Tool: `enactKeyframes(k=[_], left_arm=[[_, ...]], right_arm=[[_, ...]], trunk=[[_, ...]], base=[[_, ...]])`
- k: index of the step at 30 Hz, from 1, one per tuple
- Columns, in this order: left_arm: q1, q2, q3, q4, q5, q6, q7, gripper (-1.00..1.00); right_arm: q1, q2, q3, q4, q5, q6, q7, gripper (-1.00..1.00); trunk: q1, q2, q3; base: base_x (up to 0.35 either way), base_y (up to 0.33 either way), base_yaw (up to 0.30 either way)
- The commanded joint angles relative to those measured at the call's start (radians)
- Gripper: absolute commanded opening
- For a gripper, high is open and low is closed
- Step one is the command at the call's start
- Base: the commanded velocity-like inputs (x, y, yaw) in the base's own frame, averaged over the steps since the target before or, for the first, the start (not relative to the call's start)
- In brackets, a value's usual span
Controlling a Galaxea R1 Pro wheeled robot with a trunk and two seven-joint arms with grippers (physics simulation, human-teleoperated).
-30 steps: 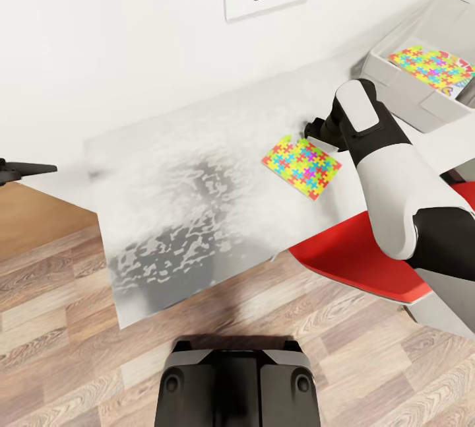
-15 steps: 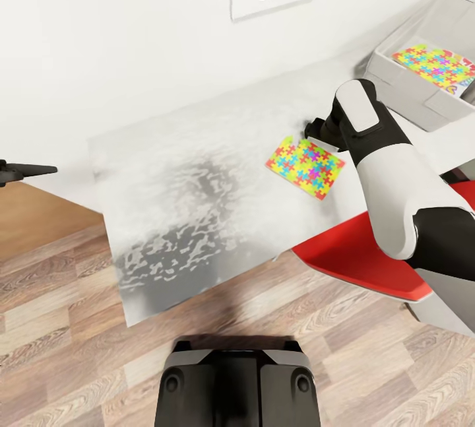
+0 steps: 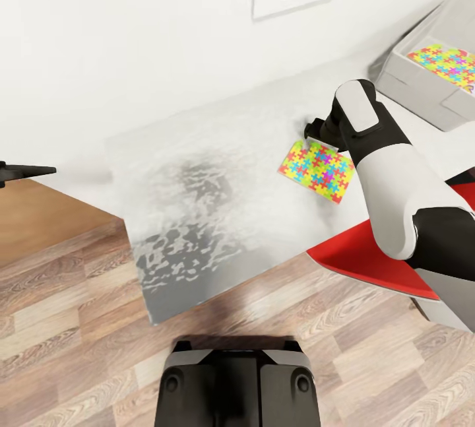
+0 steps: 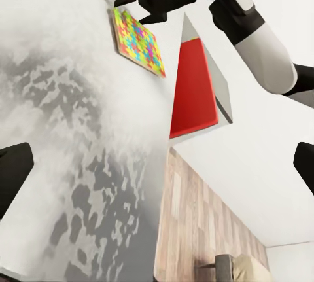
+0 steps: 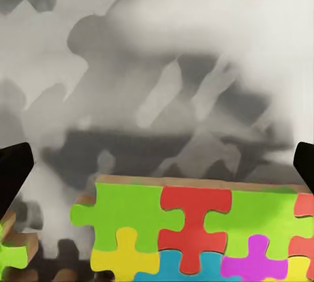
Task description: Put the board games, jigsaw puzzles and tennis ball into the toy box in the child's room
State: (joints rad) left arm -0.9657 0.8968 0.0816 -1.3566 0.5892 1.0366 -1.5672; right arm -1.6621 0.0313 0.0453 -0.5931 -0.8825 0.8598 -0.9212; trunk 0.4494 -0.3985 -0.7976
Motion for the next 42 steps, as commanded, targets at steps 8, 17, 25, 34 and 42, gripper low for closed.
enactKeyframes(k=[8,17,25,34,42], left_arm=[[-0.001,0.001,0.000,0.001,0.000,0.011,0.019,1.00],[-0.001,-0.004,0.000,0.002,0.000,0.011,0.039,1.00],[-0.001,-0.005,0.000,0.009,0.001,0.011,0.039,1.00],[-0.001,-0.006,0.000,0.010,0.000,0.011,0.044,1.00],[-0.001,-0.006,0.000,0.011,0.001,0.011,0.047,1.00]], right_arm=[[-0.001,-0.002,0.005,0.000,-0.010,0.003,-0.010,1.00],[-0.001,-0.002,0.005,0.002,-0.010,0.003,-0.010,1.00],[-0.001,-0.002,0.004,0.002,-0.010,0.003,-0.011,1.00],[-0.001,-0.002,0.005,0.006,-0.011,0.004,-0.010,1.00],[-0.001,-0.002,0.005,0.009,-0.012,0.004,-0.010,1.00]], trunk=[[0.001,-0.002,-0.001],[0.001,-0.002,-0.001],[0.001,-0.002,-0.001],[0.001,-0.002,-0.001],[0.001,-0.002,-0.001]], base=[[0.000,0.018,0.000],[-0.025,0.017,0.000],[-0.067,0.092,0.000],[-0.043,0.038,0.000],[-0.093,0.044,0.000]])
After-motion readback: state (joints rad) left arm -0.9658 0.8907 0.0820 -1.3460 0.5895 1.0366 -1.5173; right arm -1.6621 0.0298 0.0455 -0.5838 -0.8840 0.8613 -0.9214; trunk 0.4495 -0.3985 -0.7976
